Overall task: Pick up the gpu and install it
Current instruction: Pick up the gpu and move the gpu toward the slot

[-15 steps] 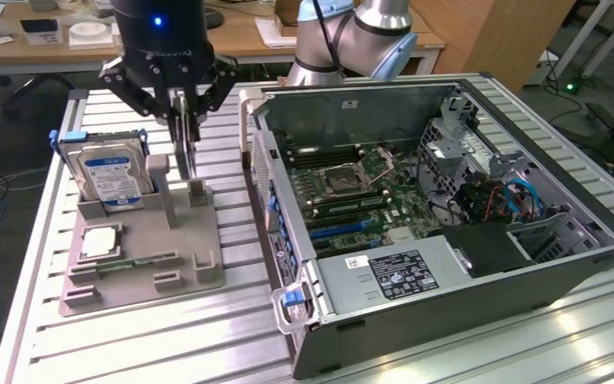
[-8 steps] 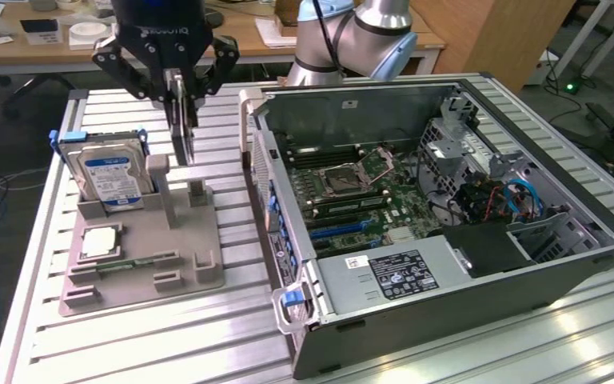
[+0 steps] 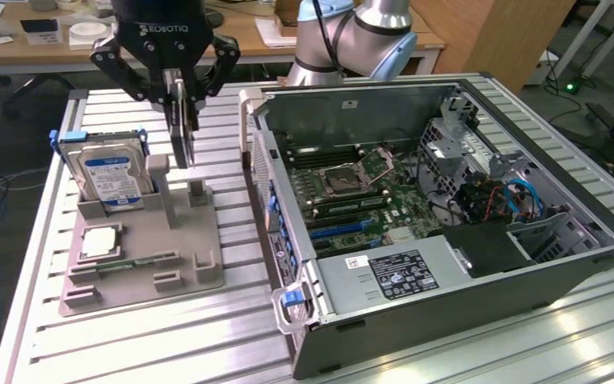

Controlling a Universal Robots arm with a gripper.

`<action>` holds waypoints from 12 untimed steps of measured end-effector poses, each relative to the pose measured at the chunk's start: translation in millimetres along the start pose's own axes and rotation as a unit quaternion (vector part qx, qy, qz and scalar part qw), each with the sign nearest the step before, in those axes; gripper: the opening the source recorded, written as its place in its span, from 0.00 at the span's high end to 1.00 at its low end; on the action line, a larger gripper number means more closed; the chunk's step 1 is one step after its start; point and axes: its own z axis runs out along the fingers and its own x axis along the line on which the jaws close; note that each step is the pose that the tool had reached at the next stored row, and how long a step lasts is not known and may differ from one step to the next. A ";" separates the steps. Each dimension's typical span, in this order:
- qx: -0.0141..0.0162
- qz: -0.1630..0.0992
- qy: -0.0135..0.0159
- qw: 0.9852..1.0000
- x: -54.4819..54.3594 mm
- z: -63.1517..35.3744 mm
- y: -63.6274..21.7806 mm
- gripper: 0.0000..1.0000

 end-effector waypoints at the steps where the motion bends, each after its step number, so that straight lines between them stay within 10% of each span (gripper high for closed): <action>1: 0.000 0.000 0.000 1.000 0.0 -0.3 0.0 0.72; 12: -0.001 0.000 -0.005 1.000 -0.3 -18.9 -0.1 0.72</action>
